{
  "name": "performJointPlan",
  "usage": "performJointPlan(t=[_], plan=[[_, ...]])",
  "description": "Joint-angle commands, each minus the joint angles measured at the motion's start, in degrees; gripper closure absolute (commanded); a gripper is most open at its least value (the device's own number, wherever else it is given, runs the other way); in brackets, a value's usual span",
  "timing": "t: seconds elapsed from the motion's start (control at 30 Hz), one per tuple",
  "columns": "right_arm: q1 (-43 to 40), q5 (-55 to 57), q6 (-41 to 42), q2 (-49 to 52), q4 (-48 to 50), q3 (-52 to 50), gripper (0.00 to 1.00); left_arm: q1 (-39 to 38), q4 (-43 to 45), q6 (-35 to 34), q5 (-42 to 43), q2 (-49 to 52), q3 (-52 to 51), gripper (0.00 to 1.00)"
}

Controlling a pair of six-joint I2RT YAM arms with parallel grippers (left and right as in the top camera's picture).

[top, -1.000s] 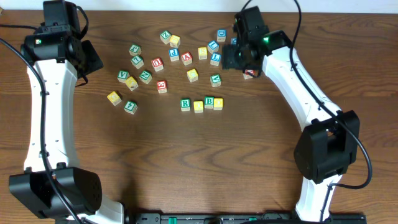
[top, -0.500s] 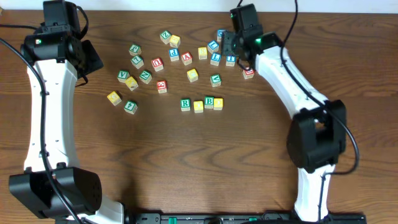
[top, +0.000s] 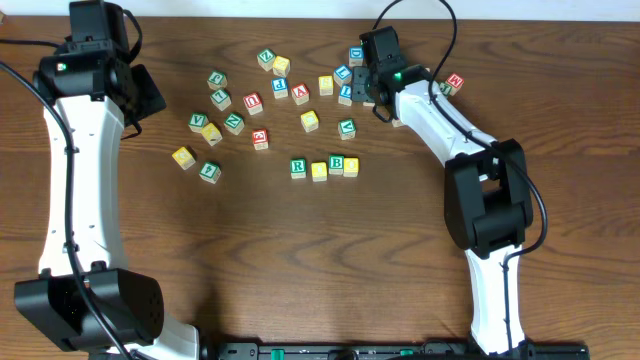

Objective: Spell out ROBOT
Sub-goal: 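Move the right gripper to the top of the pile over the blue T block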

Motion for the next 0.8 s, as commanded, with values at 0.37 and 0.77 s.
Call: performJointPlan(t=[0.37,0.77], plan=[[0.0,3.2,1.7,4.1,1.6,0.7,0.51,0.1,-0.2,-0.1,0.3,0.8,0.2,0.43],[0.0,3.8,2.6,5.0,2.4,0.7,0.69,0.1,-0.1,-0.1,0.3,0.8,0.2,0.43]])
